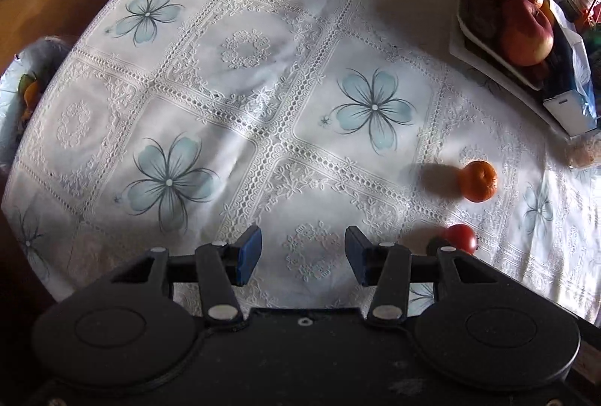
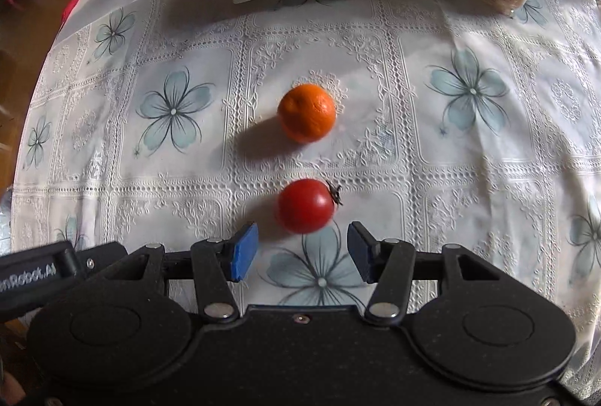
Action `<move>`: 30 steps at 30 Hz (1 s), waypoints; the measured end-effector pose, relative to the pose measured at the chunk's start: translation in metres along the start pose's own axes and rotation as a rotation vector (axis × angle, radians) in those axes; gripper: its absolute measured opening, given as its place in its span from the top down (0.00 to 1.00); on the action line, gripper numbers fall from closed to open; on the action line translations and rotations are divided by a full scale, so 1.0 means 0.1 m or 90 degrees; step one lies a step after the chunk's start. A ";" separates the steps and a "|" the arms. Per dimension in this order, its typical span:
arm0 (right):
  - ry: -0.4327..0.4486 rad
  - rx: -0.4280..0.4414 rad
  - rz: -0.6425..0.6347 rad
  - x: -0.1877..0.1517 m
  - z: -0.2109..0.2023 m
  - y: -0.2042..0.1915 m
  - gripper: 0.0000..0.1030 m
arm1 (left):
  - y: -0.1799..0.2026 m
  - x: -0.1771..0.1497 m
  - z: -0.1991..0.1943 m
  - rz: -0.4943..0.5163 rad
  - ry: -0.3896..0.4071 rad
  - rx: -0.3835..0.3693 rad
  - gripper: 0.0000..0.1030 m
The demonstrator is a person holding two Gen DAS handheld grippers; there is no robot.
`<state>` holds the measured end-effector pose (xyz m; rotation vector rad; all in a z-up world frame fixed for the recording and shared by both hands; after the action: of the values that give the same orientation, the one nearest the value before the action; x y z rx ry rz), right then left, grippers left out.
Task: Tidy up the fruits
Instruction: 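Close right gripper on the cherry tomato while left gripper approaches the last tangerine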
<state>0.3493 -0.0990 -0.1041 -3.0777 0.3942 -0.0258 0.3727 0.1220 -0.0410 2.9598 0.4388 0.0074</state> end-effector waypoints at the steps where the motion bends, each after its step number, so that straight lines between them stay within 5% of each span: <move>1: 0.000 -0.003 0.003 0.02 0.01 0.00 0.42 | 0.01 -0.01 0.00 0.002 0.000 -0.003 0.52; 5: -0.012 0.007 0.018 0.07 0.07 0.03 0.44 | 0.07 -0.02 -0.02 0.014 -0.001 -0.008 0.52; 9: -0.014 0.031 0.041 0.09 0.07 0.12 0.57 | 0.09 -0.02 -0.02 0.016 -0.005 -0.014 0.52; 14: -0.036 0.062 0.067 0.05 0.05 0.30 0.57 | 0.16 -0.03 0.03 0.026 -0.011 -0.008 0.52; 25: -0.037 -0.060 0.065 -0.32 -0.14 1.12 0.57 | 0.56 -0.15 0.19 0.096 -0.015 0.008 0.52; 30: -0.043 -0.016 0.091 -0.41 -0.12 1.37 0.57 | 0.73 -0.22 0.23 0.127 -0.007 -0.006 0.52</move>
<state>0.2753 -0.2214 -0.0983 -3.0560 0.6150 0.0886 0.3738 0.0431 -0.0525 2.9791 0.1398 0.0145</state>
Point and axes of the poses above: each gripper's, at about its wrist camera, not at the fingertips, and z roughly the way its jaws point, y to its right, x to its top, the point moved 4 cm from there along z, roughly the way its jaws point, and after that the axes turned 12 degrees about -y, right-handed, at the moved point
